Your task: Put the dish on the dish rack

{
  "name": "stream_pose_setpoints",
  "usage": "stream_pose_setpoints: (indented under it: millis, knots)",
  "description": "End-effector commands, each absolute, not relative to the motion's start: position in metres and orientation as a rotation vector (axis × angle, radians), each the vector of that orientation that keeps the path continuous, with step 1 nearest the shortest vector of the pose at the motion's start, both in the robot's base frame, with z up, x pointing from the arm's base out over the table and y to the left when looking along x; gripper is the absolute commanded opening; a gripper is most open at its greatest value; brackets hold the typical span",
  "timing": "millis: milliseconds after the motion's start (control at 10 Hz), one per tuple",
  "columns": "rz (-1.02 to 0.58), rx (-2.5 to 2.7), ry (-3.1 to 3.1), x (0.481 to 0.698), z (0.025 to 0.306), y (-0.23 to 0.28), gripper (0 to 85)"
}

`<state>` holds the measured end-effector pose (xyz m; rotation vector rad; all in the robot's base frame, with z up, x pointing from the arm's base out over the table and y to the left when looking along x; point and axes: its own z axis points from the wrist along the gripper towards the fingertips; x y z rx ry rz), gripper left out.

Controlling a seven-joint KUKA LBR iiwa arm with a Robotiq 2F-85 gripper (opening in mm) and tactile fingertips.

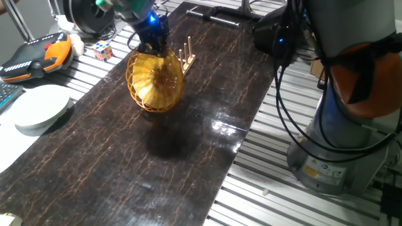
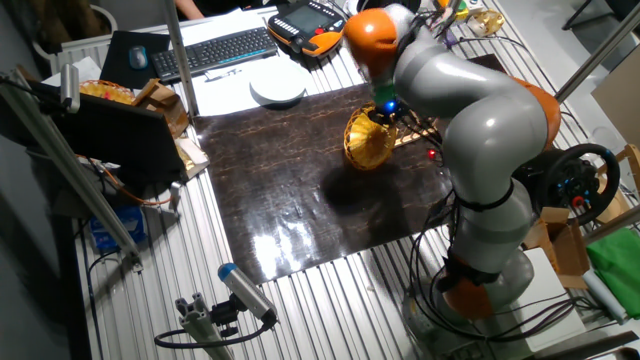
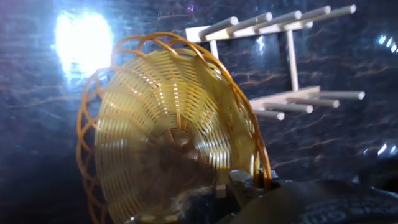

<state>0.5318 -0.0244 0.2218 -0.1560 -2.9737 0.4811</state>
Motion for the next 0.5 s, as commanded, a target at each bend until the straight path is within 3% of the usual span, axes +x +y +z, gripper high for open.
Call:
stream_pose_setpoints:
  millis: [0,400]
  knots:
    - [0.388,-0.175,-2.973,0.5318,0.2217,-0.0245,2.0]
    - [0.501,-0.265,-2.978,0.5318,0.2217,-0.0245,2.0]
